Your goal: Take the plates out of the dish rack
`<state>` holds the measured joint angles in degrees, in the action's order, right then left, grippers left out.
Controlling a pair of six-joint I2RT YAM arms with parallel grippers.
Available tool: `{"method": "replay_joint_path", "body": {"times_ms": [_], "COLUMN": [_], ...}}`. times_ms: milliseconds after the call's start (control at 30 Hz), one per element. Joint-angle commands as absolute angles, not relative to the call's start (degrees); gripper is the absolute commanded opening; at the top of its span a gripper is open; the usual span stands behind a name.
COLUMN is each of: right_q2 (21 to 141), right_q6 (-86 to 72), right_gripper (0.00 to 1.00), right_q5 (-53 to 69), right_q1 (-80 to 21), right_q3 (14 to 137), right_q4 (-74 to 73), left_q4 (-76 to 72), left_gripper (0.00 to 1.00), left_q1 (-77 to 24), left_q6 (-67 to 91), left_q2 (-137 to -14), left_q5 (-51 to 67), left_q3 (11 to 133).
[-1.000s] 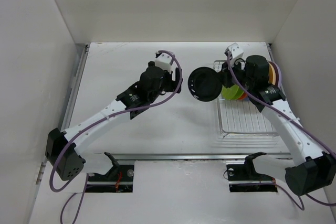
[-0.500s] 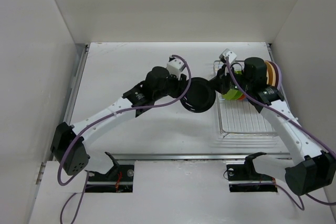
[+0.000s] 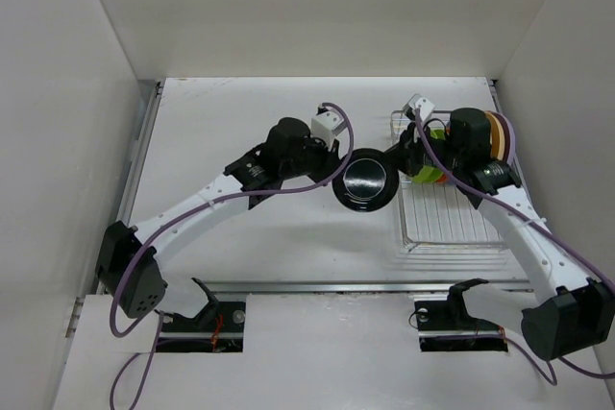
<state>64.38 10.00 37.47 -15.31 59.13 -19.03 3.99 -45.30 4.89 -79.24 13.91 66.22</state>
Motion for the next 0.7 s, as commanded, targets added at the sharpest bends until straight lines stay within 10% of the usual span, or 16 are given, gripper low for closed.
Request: {"method": "replay_joint_path", "body": {"times_ms": [0, 167, 333, 667], "right_q2": [63.0, 63.0, 63.0, 52.9], "right_q6": [9.1, 9.1, 8.4, 4.2], "right_gripper": [0.00, 0.09, 1.00, 1.00], "right_q5": [40.4, 40.4, 38.1, 11.1], "right_q1": [-16.0, -15.5, -15.5, -15.5], "right_q3": [59.9, 59.9, 59.9, 54.8], "right_q4": [-14.9, -14.9, -14.3, -3.4], "left_q4": [1.8, 0.6, -1.0, 1.0], "left_gripper": [0.00, 0.00, 0.00, 0.00], "left_q1": [-46.0, -44.1, -42.5, -38.2], "left_q6": [3.3, 4.5, 5.6, 11.9], "left_q2": [-79.0, -80.2, -83.0, -94.4], "left_q5": [23.9, 35.1, 38.5, 19.7], "left_q3": [69.3, 69.3, 69.9, 73.1]}}
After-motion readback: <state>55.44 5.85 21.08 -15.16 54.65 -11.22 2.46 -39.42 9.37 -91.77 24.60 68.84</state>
